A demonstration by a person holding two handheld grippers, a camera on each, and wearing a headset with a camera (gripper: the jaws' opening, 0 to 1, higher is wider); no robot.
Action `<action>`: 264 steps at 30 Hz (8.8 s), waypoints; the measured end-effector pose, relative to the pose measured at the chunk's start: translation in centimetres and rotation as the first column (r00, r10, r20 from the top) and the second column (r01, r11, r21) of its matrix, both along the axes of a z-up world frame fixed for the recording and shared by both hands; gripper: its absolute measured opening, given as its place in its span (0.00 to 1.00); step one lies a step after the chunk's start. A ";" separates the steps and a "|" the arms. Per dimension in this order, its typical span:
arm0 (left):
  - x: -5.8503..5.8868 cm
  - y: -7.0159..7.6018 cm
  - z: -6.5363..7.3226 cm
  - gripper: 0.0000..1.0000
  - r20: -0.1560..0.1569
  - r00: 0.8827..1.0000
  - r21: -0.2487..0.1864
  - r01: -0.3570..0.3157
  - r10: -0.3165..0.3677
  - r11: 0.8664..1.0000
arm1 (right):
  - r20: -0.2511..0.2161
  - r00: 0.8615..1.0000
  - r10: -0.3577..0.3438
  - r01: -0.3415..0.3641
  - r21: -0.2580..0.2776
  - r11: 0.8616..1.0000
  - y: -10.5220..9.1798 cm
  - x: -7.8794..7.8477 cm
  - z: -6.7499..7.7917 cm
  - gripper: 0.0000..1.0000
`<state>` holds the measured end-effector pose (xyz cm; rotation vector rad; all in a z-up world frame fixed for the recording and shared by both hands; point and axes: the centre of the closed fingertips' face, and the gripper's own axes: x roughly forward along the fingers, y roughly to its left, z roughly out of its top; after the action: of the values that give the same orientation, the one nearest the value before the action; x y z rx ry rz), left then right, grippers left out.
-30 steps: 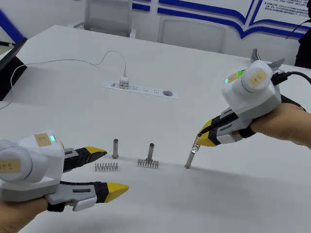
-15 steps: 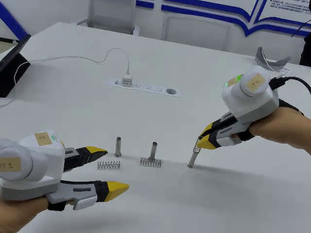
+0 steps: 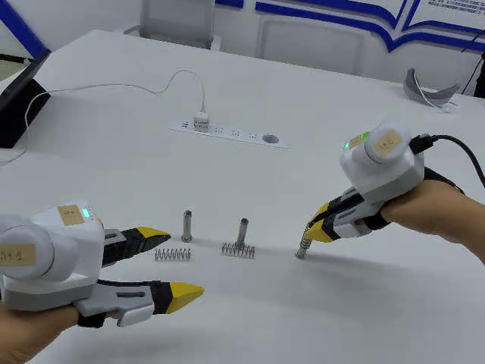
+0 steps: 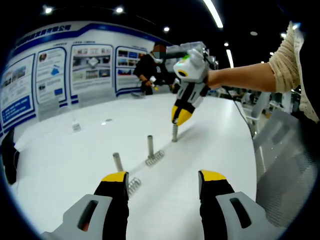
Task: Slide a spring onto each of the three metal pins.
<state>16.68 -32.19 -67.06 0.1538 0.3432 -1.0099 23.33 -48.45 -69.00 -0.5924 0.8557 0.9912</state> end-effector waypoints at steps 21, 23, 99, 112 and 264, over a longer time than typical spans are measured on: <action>-0.2 0.1 -0.1 0.57 -0.003 1.000 -0.001 -0.003 0.003 1.000 | -0.016 1.000 -0.001 0.001 -0.024 1.000 0.0 -0.4 -1.4 0.12; -0.2 0.0 0.0 0.57 -0.001 1.000 -0.003 -0.002 0.002 1.000 | -0.010 1.000 -0.001 0.001 -0.021 1.000 0.1 -0.3 -1.3 0.14; -0.5 -1.2 0.1 0.52 0.009 0.999 0.031 0.051 -0.052 0.998 | -0.035 0.945 0.325 -0.327 -0.089 0.941 8.4 -3.5 -2.7 0.12; -1.1 -3.3 0.2 0.45 0.037 0.991 0.062 0.124 -0.126 0.990 | -0.001 0.896 0.443 -0.441 -0.104 0.891 9.6 -6.9 0.5 0.12; -0.7 0.1 -0.4 0.43 0.022 0.999 0.028 0.023 -0.024 0.999 | 0.034 0.949 0.315 -0.311 -0.085 0.947 9.9 0.7 3.9 0.12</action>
<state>16.01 -32.09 -67.46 0.1940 0.3355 -1.0264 23.99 -38.58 -65.09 -0.8343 0.7748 1.2301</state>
